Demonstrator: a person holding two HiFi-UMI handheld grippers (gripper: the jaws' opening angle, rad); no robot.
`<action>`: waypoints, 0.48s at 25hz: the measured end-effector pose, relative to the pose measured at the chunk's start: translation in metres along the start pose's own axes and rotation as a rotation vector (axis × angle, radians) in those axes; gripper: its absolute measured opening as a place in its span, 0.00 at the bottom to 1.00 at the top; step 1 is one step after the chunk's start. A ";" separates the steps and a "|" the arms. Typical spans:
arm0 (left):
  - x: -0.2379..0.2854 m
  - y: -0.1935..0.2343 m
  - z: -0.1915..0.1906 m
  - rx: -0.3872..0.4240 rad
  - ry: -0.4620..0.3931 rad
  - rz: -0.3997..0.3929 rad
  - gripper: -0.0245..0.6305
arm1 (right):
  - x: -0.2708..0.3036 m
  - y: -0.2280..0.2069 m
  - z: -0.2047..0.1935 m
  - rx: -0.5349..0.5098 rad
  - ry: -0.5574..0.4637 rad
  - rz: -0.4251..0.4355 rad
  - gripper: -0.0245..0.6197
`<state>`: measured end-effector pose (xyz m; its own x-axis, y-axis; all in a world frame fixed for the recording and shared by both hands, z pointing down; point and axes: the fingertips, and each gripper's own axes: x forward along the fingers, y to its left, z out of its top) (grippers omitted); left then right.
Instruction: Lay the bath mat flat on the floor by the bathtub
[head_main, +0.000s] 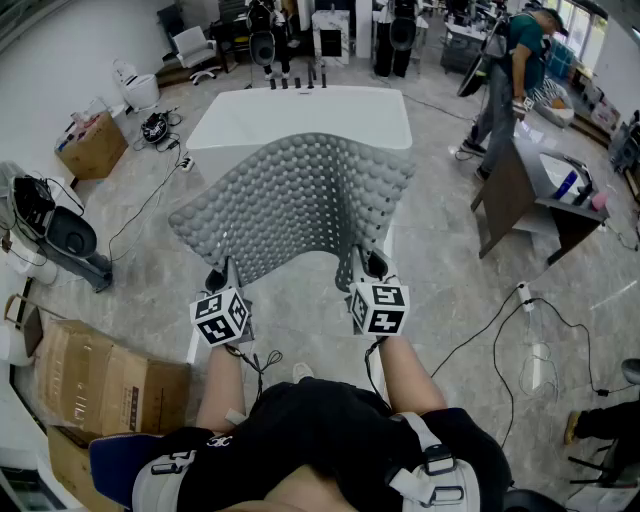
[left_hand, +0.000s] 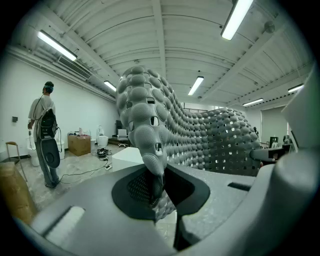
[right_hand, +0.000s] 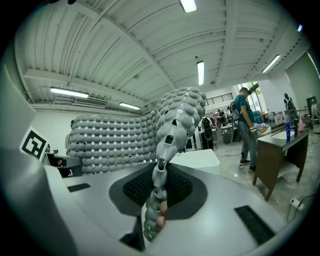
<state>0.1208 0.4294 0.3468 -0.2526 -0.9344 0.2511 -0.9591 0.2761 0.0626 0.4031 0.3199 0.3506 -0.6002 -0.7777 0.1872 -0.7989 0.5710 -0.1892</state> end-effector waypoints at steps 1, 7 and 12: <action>0.000 -0.001 0.000 -0.001 0.000 0.000 0.10 | 0.000 0.000 0.000 -0.004 -0.001 0.002 0.11; 0.000 -0.002 -0.003 -0.002 0.004 -0.009 0.10 | 0.002 0.002 -0.002 -0.019 0.002 0.010 0.11; 0.002 0.000 0.000 -0.004 0.002 -0.022 0.10 | 0.005 0.007 0.004 0.002 -0.012 0.020 0.11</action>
<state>0.1201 0.4278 0.3477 -0.2316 -0.9398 0.2512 -0.9638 0.2567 0.0719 0.3948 0.3185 0.3468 -0.6155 -0.7692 0.1718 -0.7866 0.5859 -0.1947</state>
